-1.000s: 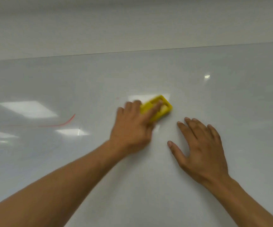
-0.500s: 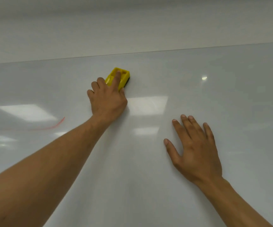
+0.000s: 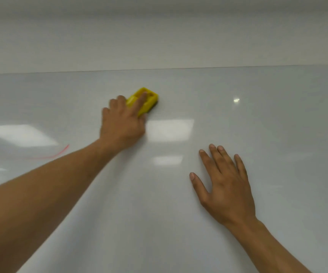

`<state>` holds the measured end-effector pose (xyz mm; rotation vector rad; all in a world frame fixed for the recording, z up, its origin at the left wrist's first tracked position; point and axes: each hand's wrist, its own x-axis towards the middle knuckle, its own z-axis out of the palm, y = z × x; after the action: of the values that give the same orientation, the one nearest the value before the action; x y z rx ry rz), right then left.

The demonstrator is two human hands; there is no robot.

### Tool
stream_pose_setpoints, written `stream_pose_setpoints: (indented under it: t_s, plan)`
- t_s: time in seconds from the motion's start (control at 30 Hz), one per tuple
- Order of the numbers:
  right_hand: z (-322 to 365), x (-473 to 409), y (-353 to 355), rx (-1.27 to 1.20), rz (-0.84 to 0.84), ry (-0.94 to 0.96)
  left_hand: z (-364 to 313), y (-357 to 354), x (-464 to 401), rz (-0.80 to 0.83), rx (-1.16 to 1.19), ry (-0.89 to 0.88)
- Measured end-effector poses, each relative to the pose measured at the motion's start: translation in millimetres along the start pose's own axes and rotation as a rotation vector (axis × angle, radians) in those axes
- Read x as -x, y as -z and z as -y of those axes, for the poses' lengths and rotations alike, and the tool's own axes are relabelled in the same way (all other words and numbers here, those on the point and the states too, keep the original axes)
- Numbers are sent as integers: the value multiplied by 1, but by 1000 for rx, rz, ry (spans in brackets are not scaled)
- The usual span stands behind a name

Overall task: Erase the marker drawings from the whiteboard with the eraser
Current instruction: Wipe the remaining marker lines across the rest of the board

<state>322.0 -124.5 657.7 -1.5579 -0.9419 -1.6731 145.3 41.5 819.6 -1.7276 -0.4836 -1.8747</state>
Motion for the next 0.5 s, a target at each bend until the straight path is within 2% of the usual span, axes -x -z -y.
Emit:
stream_pose_setpoints:
  t_s: [0.13, 0.2, 0.3, 0.4, 0.5]
  plan:
    - [1, 0, 0, -8, 10, -8, 27, 2, 16, -50, 1, 241]
    - [6, 0, 1, -14, -6, -40, 20, 4, 38, -65, -5, 260]
    - [30, 2, 1, -57, -53, -91, 5, 13, 81, -52, 24, 46]
    - [69, 7, -6, -80, -103, 8, 1, 25, 121, 19, 59, -182]
    - [102, 9, -14, -103, -104, 50, 13, 32, 134, 83, 64, -213]
